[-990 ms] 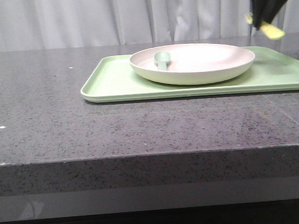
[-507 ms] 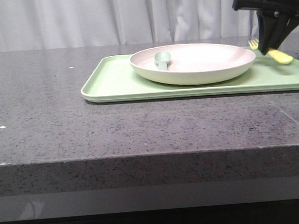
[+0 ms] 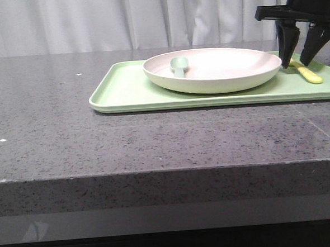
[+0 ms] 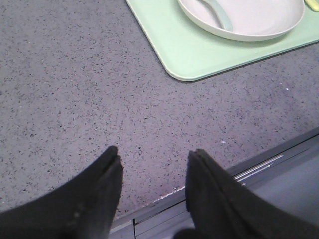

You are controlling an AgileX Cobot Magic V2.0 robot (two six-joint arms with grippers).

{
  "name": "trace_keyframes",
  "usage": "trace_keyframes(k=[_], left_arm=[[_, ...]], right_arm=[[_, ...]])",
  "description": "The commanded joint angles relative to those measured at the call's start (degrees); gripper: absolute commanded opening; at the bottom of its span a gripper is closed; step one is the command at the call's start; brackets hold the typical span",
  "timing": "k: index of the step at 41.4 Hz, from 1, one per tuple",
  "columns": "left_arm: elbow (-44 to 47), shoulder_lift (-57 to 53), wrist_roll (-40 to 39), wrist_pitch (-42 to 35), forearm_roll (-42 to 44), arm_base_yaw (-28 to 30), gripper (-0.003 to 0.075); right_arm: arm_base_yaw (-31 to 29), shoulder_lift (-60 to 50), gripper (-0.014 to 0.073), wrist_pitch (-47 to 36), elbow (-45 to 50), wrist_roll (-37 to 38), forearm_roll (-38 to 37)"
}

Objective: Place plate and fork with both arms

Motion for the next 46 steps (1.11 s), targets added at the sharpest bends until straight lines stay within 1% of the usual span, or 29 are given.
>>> trace_keyframes(k=[1, 10, 20, 25, 30, 39, 46], left_arm=[[-1.56, -0.08, 0.2, -3.89, -0.31, -0.27, 0.0302], [-1.56, -0.08, 0.2, -3.89, -0.31, -0.27, 0.0302], [-1.56, -0.08, 0.2, -3.89, -0.31, -0.27, 0.0302], [-1.56, -0.08, 0.2, -3.89, -0.31, -0.27, 0.0302], [-1.56, -0.08, 0.2, -3.89, -0.31, -0.27, 0.0302], [-1.56, -0.08, 0.2, -3.89, -0.31, -0.27, 0.0302], [-1.56, -0.08, 0.2, -3.89, -0.31, -0.27, 0.0302]], right_arm=[[-0.29, -4.82, 0.0353, 4.33, -1.39, -0.7, 0.46], [1.69, -11.37, 0.0353, 3.63, -1.29, -3.54, -0.15], [8.28, -20.87, 0.0353, 3.4, -1.29, -4.42, -4.33], [11.01, -26.21, 0.0353, 2.48, -0.47, -4.42, -4.62], [12.11, -33.14, 0.0353, -1.96, 6.15, -4.42, -4.62], [12.17, -48.17, 0.0353, -12.18, 25.56, -4.77, -5.0], [12.17, -60.87, 0.0353, -15.77, 39.19, -4.77, -5.63]])
